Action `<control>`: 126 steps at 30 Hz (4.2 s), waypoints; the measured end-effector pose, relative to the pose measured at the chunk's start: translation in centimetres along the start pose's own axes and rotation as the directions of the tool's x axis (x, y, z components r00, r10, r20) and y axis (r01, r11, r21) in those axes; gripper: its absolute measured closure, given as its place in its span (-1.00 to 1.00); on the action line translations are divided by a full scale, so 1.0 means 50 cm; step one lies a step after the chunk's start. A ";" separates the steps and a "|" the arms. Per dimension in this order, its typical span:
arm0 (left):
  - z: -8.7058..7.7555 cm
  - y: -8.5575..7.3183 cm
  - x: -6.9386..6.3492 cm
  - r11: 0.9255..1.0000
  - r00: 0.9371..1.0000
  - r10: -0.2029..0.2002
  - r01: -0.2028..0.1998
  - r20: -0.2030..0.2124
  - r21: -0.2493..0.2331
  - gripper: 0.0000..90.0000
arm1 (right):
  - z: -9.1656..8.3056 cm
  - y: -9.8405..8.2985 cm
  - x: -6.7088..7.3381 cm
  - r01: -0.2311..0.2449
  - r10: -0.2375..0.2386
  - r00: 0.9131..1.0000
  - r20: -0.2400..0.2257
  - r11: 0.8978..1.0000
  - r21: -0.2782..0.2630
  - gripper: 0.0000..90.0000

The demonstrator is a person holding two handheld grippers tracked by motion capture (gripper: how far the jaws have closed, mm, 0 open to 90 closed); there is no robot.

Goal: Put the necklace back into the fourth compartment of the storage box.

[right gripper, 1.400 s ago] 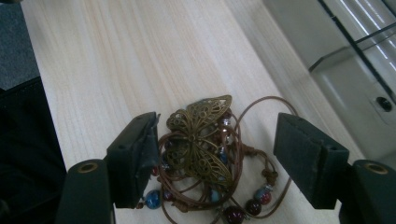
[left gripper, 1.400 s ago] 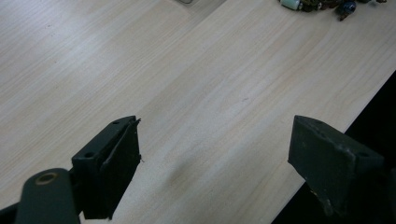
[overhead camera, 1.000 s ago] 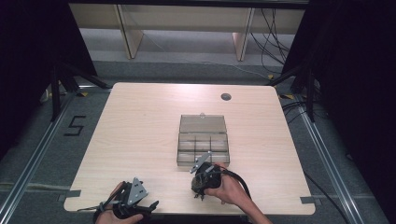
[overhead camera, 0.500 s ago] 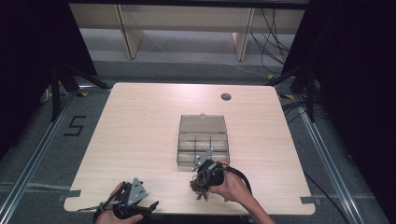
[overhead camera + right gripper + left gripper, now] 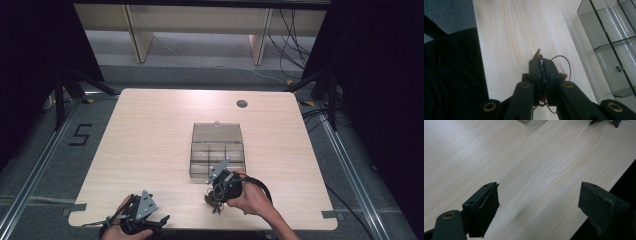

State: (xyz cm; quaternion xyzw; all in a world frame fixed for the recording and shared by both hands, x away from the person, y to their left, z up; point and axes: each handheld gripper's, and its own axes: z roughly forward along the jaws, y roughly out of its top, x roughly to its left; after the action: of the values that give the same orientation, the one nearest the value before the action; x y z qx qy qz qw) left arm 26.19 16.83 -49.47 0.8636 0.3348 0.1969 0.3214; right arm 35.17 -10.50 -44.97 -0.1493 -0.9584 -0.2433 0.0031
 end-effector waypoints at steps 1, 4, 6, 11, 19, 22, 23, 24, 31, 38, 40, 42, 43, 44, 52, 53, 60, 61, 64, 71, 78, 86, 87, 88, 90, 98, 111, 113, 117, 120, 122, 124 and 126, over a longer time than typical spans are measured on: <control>0.000 -0.001 -0.002 1.000 1.000 -0.001 0.001 0.000 -0.005 -0.64 | -0.006 0.002 0.001 -0.002 0.002 1.000 0.006 1.000 0.008 0.93; 0.001 0.000 -0.001 1.000 1.000 0.003 -0.003 0.006 -0.004 -0.64 | -0.027 0.010 0.002 0.010 -0.011 1.000 0.007 1.000 0.025 0.93; 0.000 0.000 -0.001 1.000 1.000 0.001 -0.001 0.003 -0.008 -0.64 | -0.038 0.018 0.000 0.034 -0.035 0.999 0.024 0.999 0.019 0.93; 0.000 0.000 0.000 1.000 1.000 0.004 -0.004 0.002 -0.005 -0.64 | -0.063 0.038 -0.004 0.051 -0.051 0.998 0.032 0.999 0.015 0.93; 0.001 0.001 -0.003 1.000 1.000 0.007 -0.007 0.005 -0.009 -0.64 | -0.094 0.085 -0.013 0.078 -0.078 0.996 0.050 0.997 0.004 0.93; -0.001 0.002 -0.002 1.000 1.000 0.004 -0.004 -0.001 -0.003 -0.64 | -0.100 0.100 -0.018 0.065 -0.066 0.996 0.060 0.998 0.005 0.93; -0.001 0.002 -0.002 1.000 1.000 0.002 -0.002 -0.002 -0.007 -0.64 | -0.101 0.106 -0.020 0.058 -0.059 0.996 0.064 0.998 0.008 0.93; -0.001 0.002 -0.002 1.000 1.000 0.004 -0.004 -0.003 -0.006 -0.64 | -0.101 0.113 -0.024 0.069 -0.070 0.995 0.067 0.998 0.011 0.93; -0.003 0.003 -0.002 1.000 1.000 0.003 -0.003 0.001 -0.003 -0.64 | -0.096 0.157 -0.052 0.043 -0.046 0.994 0.101 0.999 0.028 0.93; -0.004 0.004 -0.002 1.000 1.000 0.011 -0.011 0.001 -0.004 -0.64 | -0.072 0.183 -0.082 0.011 -0.016 0.993 0.119 0.999 0.038 0.93; -0.004 0.003 -0.002 1.000 1.000 0.003 -0.003 0.006 -0.006 -0.64 | -0.062 0.187 -0.091 -0.002 -0.003 0.993 0.120 0.999 0.038 0.93; -0.004 0.003 -0.001 1.000 1.000 0.014 -0.014 -0.002 -0.002 -0.64 | -0.052 0.191 -0.100 -0.010 0.004 0.993 0.119 0.999 0.047 0.92; -0.001 0.002 -0.001 1.000 1.000 0.008 -0.008 0.000 -0.011 -0.64 | -0.047 0.192 -0.106 -0.012 0.007 0.993 0.121 0.999 0.045 0.93; -0.003 0.003 0.000 1.000 1.000 0.018 -0.018 -0.002 -0.001 -0.64 | -0.042 0.193 -0.109 -0.015 0.009 0.992 0.122 0.998 0.053 0.92; -0.003 0.002 -0.001 1.000 1.000 0.011 -0.011 0.002 -0.002 -0.64 | -0.011 0.190 -0.128 -0.041 0.032 0.992 0.123 0.996 0.077 0.92; -0.001 0.002 -0.001 1.000 1.000 0.006 -0.006 0.003 -0.012 -0.64 | -0.008 0.189 -0.133 -0.061 0.052 0.991 0.122 0.996 0.069 0.92; 0.002 0.001 -0.001 1.000 1.000 0.001 -0.001 0.010 -0.004 -0.64 | 0.000 0.189 -0.142 -0.054 0.047 0.992 0.114 0.997 0.056 0.92; 0.002 0.001 -0.001 1.000 1.000 0.008 -0.008 0.003 -0.007 -0.64 | 0.004 0.190 -0.141 -0.059 0.051 0.993 0.110 0.996 0.066 0.92; 0.002 0.002 0.000 1.000 1.000 0.007 -0.007 0.006 -0.001 -0.64 | 0.010 0.190 -0.142 -0.059 0.050 0.993 0.110 0.995 0.074 0.92; 0.006 -0.001 0.000 1.000 1.000 0.004 -0.004 -0.005 0.003 -0.64 | 0.041 0.184 -0.153 -0.078 0.070 0.993 0.090 0.993 0.093 0.91; 0.006 -0.001 -0.001 1.000 1.000 0.004 -0.004 0.008 0.005 -0.64 | 0.067 0.169 -0.164 -0.080 0.073 0.995 0.069 0.990 0.116 0.84; 0.001 0.000 -0.001 1.000 1.000 0.009 -0.009 0.005 -0.001 -0.64 | 0.045 0.154 -0.174 -0.157 0.151 0.984 0.095 0.986 0.051 0.26; 0.000 0.000 0.000 1.000 1.000 0.024 -0.024 0.000 -0.001 -0.64 | 0.027 0.151 -0.177 -0.181 0.179 0.978 0.106 0.983 0.005 0.19; 0.000 0.000 0.000 1.000 1.000 0.024 -0.024 0.000 -0.001 -0.64 | 0.027 0.151 -0.177 -0.181 0.179 0.978 0.106 0.983 0.005 0.19; 0.000 0.000 0.000 1.000 1.000 0.012 -0.012 0.005 0.000 -0.64 | 0.011 0.148 -0.179 -0.190 0.192 0.975 0.116 0.981 -0.025 0.13; 0.001 0.000 0.000 1.000 1.000 0.014 -0.014 0.007 0.006 -0.64 | -0.006 0.125 -0.177 -0.204 0.209 0.969 0.133 0.978 -0.049 -0.05; 0.005 0.000 -0.001 1.000 1.000 0.015 -0.015 0.002 0.000 -0.64 | -0.032 0.084 -0.152 -0.214 0.224 0.967 0.123 0.973 -0.089 -0.10; 0.003 0.000 -0.002 1.000 1.000 0.008 -0.008 -0.005 0.001 -0.64 | -0.042 0.075 -0.144 -0.195 0.207 0.971 0.122 0.975 -0.106 -0.10; 0.004 0.001 -0.002 1.000 1.000 0.016 -0.016 -0.011 0.010 -0.64 | -0.049 0.066 -0.136 -0.186 0.200 0.972 0.124 0.976 -0.115 -0.11; 0.008 -0.001 -0.003 1.000 1.000 0.014 -0.014 0.007 -0.003 -0.64 | -0.053 0.057 -0.128 -0.206 0.220 0.969 0.112 0.971 -0.123 -0.12; 0.007 0.000 -0.003 1.000 1.000 0.014 -0.014 0.003 0.004 -0.64 | -0.053 0.053 -0.125 -0.198 0.212 0.971 0.114 0.972 -0.125 -0.12; 0.006 0.000 -0.002 1.000 1.000 0.015 -0.015 0.000 0.003 -0.64 | -0.052 0.048 -0.122 -0.204 0.218 0.970 0.108 0.971 -0.127 -0.14; 0.002 0.002 0.000 0.999 1.000 0.031 -0.031 -0.001 0.019 -0.64 | -0.050 0.045 -0.119 -0.204 0.219 0.969 0.110 0.970 -0.132 -0.15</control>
State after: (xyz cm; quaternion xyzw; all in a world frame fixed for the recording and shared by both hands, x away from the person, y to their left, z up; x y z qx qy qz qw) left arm 26.28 16.71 -49.46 0.8717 0.3234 0.1991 0.3098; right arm 41.35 -11.46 -42.19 -0.2656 -0.9189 -0.2889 -0.0393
